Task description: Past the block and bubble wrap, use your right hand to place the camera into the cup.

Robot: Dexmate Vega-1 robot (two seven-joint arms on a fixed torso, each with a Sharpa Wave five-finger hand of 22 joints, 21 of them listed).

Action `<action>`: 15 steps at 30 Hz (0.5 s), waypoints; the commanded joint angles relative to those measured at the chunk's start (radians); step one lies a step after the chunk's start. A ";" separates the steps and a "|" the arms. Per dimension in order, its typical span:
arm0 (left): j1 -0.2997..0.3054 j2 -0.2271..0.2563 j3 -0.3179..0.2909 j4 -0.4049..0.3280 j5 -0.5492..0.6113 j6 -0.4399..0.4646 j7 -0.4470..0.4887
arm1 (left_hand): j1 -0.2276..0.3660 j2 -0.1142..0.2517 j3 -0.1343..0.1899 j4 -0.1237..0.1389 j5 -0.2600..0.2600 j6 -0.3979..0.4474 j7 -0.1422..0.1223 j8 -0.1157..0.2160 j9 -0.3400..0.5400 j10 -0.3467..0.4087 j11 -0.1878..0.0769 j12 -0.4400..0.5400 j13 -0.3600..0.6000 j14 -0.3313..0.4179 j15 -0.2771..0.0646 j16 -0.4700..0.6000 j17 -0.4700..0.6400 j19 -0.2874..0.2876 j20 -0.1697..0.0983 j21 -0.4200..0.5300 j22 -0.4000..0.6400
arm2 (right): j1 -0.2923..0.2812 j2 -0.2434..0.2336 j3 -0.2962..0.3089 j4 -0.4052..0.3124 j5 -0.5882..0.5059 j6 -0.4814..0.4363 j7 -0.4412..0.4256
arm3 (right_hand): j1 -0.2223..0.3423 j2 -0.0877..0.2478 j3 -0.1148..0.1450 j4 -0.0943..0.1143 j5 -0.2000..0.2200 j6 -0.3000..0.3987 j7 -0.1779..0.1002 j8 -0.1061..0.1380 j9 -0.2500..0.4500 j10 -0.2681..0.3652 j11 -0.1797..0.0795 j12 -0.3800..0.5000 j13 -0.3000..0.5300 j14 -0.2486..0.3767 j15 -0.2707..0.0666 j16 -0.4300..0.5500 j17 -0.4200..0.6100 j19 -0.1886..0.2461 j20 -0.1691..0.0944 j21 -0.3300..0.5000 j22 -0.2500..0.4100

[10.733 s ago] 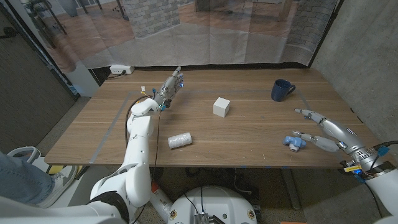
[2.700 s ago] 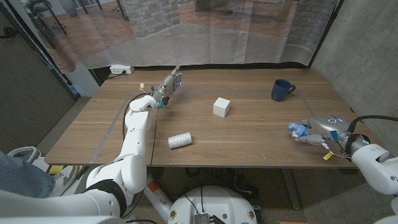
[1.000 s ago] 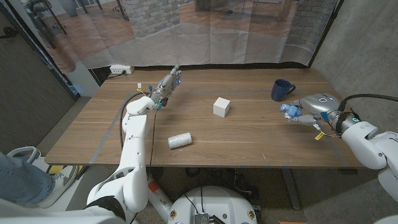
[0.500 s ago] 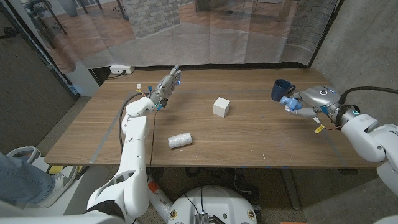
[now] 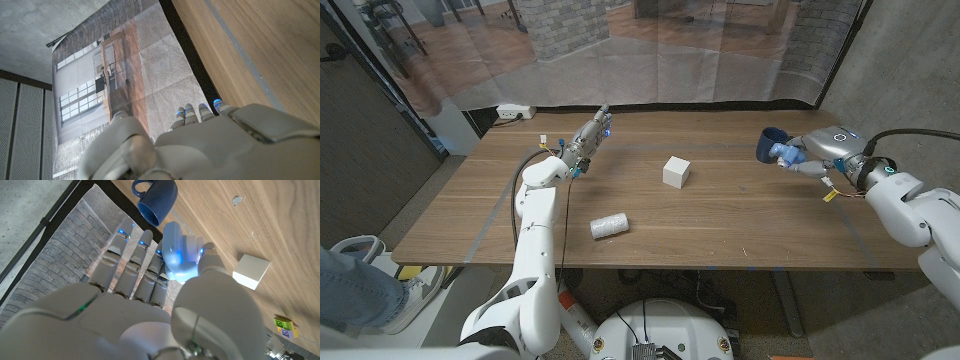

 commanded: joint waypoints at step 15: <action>-0.006 0.006 -0.003 -0.002 0.006 0.019 0.000 | 0.012 0.010 -0.010 0.004 -0.004 0.003 0.003 0.003 0.004 -0.001 0.000 0.002 0.004 0.002 -0.001 0.002 0.005 -0.005 0.005 -0.003 0.004 | 0.140 -0.049 -0.104 0.077 0.018 -0.074 -0.011 | 0.077 0.082 0.016 0.004 0.006 0.124 -0.120 -0.005 0.004 0.006 -0.002 -0.007 0.005 0.018 -0.036 -0.003 0.003 -0.003 -0.006 0.004 0.002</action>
